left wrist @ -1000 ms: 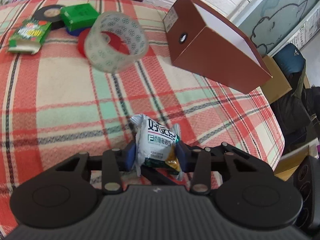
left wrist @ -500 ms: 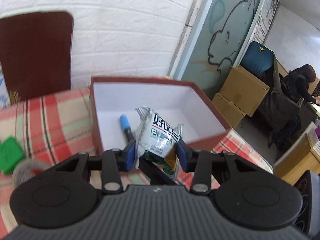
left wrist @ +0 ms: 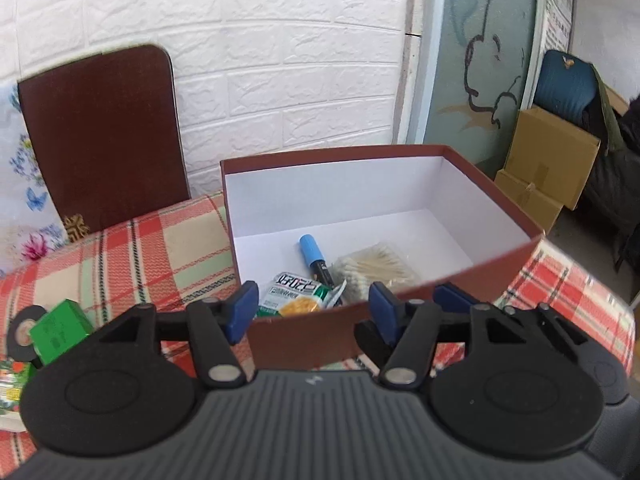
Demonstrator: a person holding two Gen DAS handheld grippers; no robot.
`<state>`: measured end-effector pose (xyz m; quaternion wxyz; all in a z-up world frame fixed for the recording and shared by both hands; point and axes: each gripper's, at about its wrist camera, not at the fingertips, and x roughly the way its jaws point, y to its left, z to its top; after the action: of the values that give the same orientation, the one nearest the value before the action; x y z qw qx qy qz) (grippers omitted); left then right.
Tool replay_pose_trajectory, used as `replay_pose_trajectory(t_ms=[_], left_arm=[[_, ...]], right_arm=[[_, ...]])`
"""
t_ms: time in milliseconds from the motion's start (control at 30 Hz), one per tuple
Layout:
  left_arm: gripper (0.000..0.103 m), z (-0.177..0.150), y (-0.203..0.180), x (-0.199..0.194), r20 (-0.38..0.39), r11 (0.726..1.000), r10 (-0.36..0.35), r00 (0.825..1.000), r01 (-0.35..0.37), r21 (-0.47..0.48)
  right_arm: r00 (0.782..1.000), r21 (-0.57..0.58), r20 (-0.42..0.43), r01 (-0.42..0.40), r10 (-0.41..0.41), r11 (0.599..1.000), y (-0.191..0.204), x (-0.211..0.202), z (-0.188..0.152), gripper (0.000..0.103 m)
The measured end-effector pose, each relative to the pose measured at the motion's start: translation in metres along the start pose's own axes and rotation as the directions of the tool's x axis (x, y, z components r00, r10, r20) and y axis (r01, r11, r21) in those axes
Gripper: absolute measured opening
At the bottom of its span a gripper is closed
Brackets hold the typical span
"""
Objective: Organize objects
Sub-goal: 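Withdraw the left tool and move it to the clear tape roll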
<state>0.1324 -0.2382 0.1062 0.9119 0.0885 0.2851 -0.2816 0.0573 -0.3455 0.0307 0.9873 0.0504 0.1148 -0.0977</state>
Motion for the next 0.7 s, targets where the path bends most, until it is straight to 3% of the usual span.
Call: replay_pose_trajectory(t_ms=[133,300,500,700], left_arm=[[0.063,-0.019,-0.007,-0.019,0.004,0.998,0.051,0.999,-0.051,0.043],[0.063,-0.051,0.007,-0.033,-0.079,0.995,0.103,0.992,-0.102,0.010],[0.063,-0.100,0.040,-0.038,-0.209,0.980,0.185,0.960,-0.197,-0.037],[0.063,-0.129,0.072,-0.046,-0.257,0.949,0.287,0.923,-0.310,-0.055]], right_arm=[[0.998,0.062,-0.056,-0.013,0.016,0.998,-0.002,-0.017,-0.014,0.056],[0.975,0.145,-0.218,-0.004,0.036,0.989,-0.011,-0.013,-0.039,0.056],[0.935,0.238,-0.347,0.021,0.065,0.971,-0.013,-0.023,-0.061,0.058],[0.923,0.155,-0.375,-0.029,0.086,0.987,0.024,-0.030,-0.061,0.060]])
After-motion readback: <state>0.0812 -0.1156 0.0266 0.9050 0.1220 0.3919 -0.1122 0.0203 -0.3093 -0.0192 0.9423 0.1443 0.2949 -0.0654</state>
